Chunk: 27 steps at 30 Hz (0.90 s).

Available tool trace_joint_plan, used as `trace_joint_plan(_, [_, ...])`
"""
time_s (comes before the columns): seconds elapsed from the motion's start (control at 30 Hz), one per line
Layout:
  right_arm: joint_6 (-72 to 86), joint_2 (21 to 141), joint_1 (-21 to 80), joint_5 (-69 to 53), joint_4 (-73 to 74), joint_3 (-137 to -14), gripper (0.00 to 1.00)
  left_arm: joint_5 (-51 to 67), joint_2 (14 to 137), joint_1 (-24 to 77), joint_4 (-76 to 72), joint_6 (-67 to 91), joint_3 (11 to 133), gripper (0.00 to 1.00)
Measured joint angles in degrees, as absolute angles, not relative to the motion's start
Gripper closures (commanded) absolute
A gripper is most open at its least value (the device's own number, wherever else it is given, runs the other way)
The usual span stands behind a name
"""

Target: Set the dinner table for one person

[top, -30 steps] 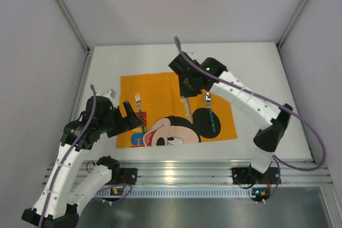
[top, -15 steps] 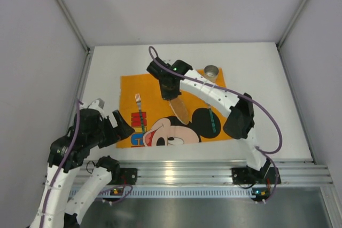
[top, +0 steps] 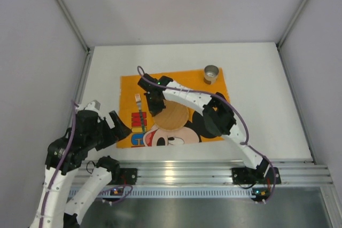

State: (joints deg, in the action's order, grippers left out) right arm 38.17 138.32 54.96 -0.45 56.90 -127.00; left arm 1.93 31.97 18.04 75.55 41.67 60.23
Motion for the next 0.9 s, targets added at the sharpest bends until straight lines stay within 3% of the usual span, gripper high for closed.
trace_joint_plan(0.2, [37.6, 140.3, 54.7, -4.4, 54.8, -125.2, 1.00, 0.3, 30.7, 18.0, 75.8, 42.7, 60.5, 0.02])
trace_joint_plan(0.27, [37.0, 140.3, 54.6, -5.0, 54.5, -125.1, 0.95, -0.1, 30.0, 18.0, 76.1, 43.2, 60.5, 0.02])
trace_joint_plan(0.47, [34.6, 137.0, 54.1, -5.5, 53.1, -120.9, 0.60, -1.0, 29.6, 18.0, 76.6, 43.8, 60.5, 0.02])
trace_joint_plan(0.5, [34.1, 135.8, 54.1, -5.4, 53.5, -120.2, 0.49, -1.0, 29.7, 18.0, 76.6, 43.8, 60.4, 0.02])
trace_joint_plan(0.63, [32.7, 129.3, 53.4, -4.5, 54.6, -119.9, 0.27, -1.0, 30.9, 18.0, 76.8, 43.6, 60.4, 0.02])
trace_joint_plan(0.9, [26.7, 106.2, 52.2, -0.3, 55.1, -119.0, 0.21, -0.9, 37.2, 18.0, 75.0, 41.6, 60.4, 0.02])
